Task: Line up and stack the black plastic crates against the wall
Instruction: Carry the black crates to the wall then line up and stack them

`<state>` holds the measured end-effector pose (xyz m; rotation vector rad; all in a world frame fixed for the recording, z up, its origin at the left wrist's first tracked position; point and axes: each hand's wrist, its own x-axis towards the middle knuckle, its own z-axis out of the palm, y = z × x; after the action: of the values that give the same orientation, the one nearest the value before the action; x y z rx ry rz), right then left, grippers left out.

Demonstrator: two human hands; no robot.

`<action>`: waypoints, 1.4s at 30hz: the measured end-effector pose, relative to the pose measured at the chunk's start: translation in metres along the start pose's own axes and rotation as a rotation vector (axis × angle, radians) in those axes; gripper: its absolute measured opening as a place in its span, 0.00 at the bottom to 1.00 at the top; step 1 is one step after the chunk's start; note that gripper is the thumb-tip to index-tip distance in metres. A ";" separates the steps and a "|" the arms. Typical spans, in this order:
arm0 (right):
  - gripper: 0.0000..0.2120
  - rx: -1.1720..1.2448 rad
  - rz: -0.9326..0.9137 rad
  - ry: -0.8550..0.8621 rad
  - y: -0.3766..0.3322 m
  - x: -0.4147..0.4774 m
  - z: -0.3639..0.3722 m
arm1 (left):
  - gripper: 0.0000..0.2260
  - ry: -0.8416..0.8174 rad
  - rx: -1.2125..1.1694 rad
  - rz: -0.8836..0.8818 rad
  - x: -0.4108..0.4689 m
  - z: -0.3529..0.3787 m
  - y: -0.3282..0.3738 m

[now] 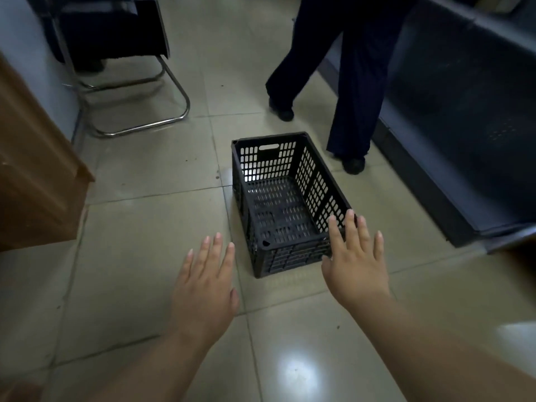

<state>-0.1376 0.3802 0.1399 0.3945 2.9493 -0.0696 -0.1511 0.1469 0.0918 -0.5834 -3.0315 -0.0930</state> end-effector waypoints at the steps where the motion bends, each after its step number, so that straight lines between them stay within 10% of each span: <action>1: 0.32 -0.001 0.000 -0.004 0.006 0.015 0.004 | 0.34 -0.016 -0.007 0.007 0.016 0.010 0.006; 18: 0.33 -0.051 -0.257 -0.147 0.124 0.268 0.099 | 0.26 -0.380 -0.324 -0.245 0.234 0.196 0.191; 25: 0.33 -0.103 -0.355 -0.190 0.137 0.326 0.140 | 0.40 -0.297 -0.294 -0.559 0.274 0.254 0.213; 29: 0.32 -0.115 -0.406 -0.192 0.139 0.337 0.152 | 0.26 -0.337 -0.257 -0.646 0.281 0.264 0.206; 37: 0.31 -0.136 -0.482 -0.213 0.118 0.323 0.157 | 0.24 -0.288 -0.169 -0.430 0.226 0.265 0.174; 42: 0.31 -0.156 -0.507 -0.220 0.090 0.300 0.158 | 0.25 -0.555 -0.121 -0.218 0.130 0.258 0.113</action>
<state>-0.3743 0.5335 -0.0688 -0.3631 2.7337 0.0517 -0.2405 0.3176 -0.1512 -0.3213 -3.6445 -0.1463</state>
